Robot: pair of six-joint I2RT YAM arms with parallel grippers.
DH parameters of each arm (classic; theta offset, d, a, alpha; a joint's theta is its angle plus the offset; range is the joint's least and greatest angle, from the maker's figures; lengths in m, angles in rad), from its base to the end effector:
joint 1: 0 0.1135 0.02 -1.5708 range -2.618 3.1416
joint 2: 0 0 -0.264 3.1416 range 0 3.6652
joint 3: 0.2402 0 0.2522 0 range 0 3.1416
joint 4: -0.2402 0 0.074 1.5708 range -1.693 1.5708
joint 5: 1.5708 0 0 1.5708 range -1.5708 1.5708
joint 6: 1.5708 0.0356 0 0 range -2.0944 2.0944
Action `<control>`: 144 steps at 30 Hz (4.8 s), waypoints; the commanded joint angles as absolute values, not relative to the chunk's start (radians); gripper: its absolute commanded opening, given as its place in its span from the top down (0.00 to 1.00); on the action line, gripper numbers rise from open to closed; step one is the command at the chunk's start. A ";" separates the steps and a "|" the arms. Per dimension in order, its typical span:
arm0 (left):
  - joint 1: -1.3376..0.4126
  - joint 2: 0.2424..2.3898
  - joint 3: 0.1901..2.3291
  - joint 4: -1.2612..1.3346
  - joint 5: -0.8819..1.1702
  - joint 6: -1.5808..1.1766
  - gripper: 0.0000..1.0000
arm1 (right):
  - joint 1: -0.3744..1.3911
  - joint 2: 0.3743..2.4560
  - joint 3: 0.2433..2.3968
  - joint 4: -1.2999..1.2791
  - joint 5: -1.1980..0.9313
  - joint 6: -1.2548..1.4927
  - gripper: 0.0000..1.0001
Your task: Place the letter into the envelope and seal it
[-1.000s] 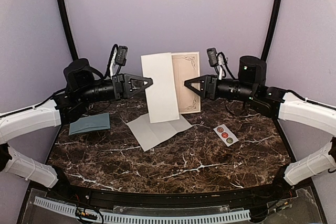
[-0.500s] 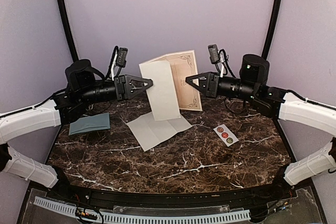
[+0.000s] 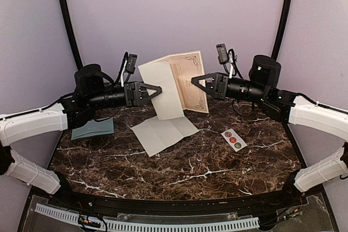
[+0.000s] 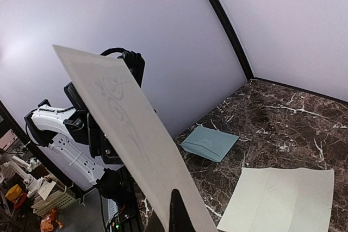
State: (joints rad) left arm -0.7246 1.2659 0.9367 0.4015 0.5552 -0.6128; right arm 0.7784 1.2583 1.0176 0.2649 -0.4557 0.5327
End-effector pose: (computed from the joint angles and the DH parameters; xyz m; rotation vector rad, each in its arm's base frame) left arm 0.2091 -0.2102 0.3504 0.5894 1.5988 -1.4502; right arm 0.2005 0.2197 0.3672 -0.6011 1.6161 1.3561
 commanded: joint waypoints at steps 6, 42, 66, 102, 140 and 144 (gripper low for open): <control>-0.725 1.265 0.900 0.446 0.555 -0.600 0.90 | 0.774 1.260 1.013 0.314 -0.464 0.554 1.00; -0.725 1.161 0.930 0.308 0.780 -0.414 1.00 | 0.628 1.092 0.969 0.096 -0.216 0.486 0.13; -0.725 1.200 0.972 0.309 0.799 -0.442 1.00 | 0.830 1.299 1.107 0.136 -0.686 0.325 0.06; -0.726 1.227 0.980 0.280 0.903 -0.418 1.00 | 0.891 1.441 1.192 0.288 -0.756 0.414 0.67; -0.718 1.189 0.969 0.331 0.797 -0.479 0.34 | 0.893 1.430 1.193 0.186 -0.691 0.369 1.00; -0.718 1.194 0.955 0.372 0.799 -0.508 0.74 | 0.893 1.442 1.203 0.190 -0.698 0.369 1.00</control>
State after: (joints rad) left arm -0.7219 1.2007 0.9512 0.2878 0.7635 -0.4805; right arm 0.8841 1.4269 1.1667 0.1925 -0.7094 0.3840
